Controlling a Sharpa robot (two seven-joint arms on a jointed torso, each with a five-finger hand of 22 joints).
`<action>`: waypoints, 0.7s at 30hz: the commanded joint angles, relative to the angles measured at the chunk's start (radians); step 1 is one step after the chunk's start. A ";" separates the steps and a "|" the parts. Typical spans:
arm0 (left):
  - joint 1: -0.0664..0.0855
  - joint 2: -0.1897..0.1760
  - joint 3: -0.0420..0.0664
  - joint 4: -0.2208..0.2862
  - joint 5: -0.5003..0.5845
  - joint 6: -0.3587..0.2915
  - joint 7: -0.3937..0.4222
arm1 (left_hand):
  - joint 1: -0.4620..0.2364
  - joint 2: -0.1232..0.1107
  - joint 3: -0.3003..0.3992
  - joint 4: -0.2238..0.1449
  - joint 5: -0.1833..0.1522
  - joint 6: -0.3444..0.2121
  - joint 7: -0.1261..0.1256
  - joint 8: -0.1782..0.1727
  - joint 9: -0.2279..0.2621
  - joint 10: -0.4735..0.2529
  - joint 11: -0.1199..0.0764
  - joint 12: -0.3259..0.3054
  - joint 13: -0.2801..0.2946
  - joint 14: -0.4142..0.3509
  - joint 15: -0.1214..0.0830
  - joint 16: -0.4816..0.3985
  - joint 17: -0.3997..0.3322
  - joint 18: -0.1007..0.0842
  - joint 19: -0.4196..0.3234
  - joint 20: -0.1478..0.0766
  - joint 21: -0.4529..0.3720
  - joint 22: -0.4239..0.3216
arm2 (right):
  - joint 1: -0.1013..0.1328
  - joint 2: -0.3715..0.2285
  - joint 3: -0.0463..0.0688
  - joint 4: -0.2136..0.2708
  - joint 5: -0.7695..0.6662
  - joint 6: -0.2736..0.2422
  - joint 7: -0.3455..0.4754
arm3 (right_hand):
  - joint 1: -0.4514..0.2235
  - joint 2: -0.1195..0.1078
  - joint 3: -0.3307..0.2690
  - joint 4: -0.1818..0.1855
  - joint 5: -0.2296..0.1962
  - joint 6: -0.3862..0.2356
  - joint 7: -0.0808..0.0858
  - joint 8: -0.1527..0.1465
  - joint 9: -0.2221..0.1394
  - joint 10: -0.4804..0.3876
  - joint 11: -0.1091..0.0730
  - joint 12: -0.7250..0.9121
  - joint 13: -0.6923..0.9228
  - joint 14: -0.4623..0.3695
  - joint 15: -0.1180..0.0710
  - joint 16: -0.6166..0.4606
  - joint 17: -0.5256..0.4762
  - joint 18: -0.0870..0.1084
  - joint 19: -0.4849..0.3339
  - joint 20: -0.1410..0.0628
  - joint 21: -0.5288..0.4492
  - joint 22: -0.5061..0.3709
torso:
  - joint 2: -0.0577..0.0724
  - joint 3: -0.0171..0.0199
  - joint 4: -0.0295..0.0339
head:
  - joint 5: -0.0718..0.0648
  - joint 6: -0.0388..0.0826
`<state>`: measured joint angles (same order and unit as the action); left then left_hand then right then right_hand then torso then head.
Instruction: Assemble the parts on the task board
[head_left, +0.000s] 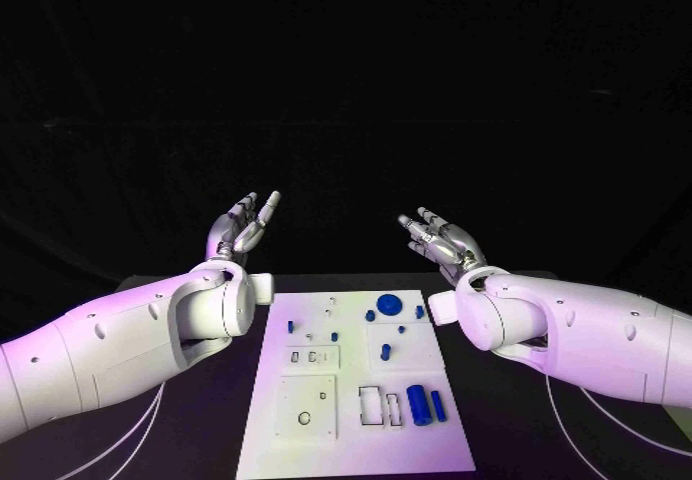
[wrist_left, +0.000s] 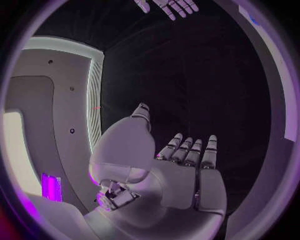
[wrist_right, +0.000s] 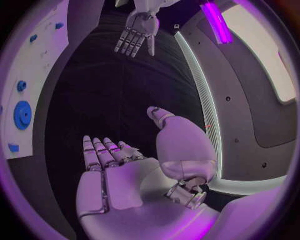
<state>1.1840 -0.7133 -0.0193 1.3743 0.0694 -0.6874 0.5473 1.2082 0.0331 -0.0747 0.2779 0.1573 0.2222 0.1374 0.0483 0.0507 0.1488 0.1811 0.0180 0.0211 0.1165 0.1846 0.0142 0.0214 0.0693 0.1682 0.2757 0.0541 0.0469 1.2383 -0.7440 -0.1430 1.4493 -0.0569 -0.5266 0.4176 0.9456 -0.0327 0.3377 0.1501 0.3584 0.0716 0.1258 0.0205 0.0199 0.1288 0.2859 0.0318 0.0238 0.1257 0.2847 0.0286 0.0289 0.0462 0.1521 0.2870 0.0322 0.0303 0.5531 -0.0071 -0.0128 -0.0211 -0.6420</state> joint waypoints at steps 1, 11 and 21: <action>0.001 0.002 0.000 0.000 0.021 0.043 0.033 | 0.090 0.033 -0.031 0.011 0.088 0.065 0.132 0.017 0.013 0.085 0.047 0.014 0.010 0.086 0.047 0.030 0.018 0.026 0.008 0.016 0.019 0.008 | 0.017 0.005 -0.012 -0.013 -0.071 0.173 -0.059 | 0.216 -0.012 0.052 -0.111 -0.059 0.172 0.178 0.069 0.046 0.253 0.001 0.095 0.036 0.203 -0.006 0.075 0.048 0.034 0.138 0.007 0.058 0.032 | 0.000 -0.0002 -0.0005 | 0.000 0.000; 0.006 -0.054 0.000 0.039 0.015 0.140 0.022 | 0.224 0.046 -0.048 -0.010 0.167 0.457 0.135 0.154 0.094 0.618 0.069 0.132 0.047 0.583 0.036 0.242 0.111 0.070 0.321 0.011 0.204 0.099 | 0.056 -0.002 -0.021 -0.078 -0.487 0.086 -0.082 | 0.326 -0.046 0.120 -0.247 -0.074 0.677 0.140 0.284 0.151 0.717 -0.069 0.184 0.040 0.728 -0.102 0.259 0.142 0.126 0.585 -0.003 0.218 0.097 | 0.030 -0.0052 0.0131 | -0.002 -0.022; 0.010 -0.096 0.001 0.103 -0.016 0.178 -0.020 | 0.329 0.021 -0.010 -0.043 0.177 0.566 0.097 0.200 0.111 0.751 0.029 0.126 0.046 0.701 -0.004 0.279 0.125 0.107 0.427 0.011 0.245 0.095 | 0.083 -0.005 -0.020 -0.090 -0.863 0.151 -0.241 | 0.301 -0.094 0.184 -0.294 -0.132 0.796 0.094 0.292 0.150 0.899 -0.117 0.104 0.040 0.915 -0.159 0.262 0.181 0.138 0.738 -0.046 0.235 0.088 | 0.066 -0.0115 0.0276 | -0.010 -0.021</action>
<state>1.1922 -0.8072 -0.0196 1.4660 0.0747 -0.5630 0.5424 1.4793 0.0646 -0.0988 0.2490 0.3229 0.6996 0.1853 0.2145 0.1474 0.7768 0.2278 0.1309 0.0620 0.7048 0.2026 0.2522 0.1288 0.1468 0.5109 0.2877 0.2610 0.1353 1.3199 -0.7485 -0.1632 1.3575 -0.6964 -0.4231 0.2722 1.2457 -0.0927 0.4914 -0.1061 0.2582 0.7667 0.1950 0.2902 0.1608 0.8974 0.1985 0.1692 0.0616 0.9056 0.1617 0.2714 0.1817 0.1625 0.7788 0.2646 0.2430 0.1169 0.6037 -0.0155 0.0088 -0.0291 -0.6632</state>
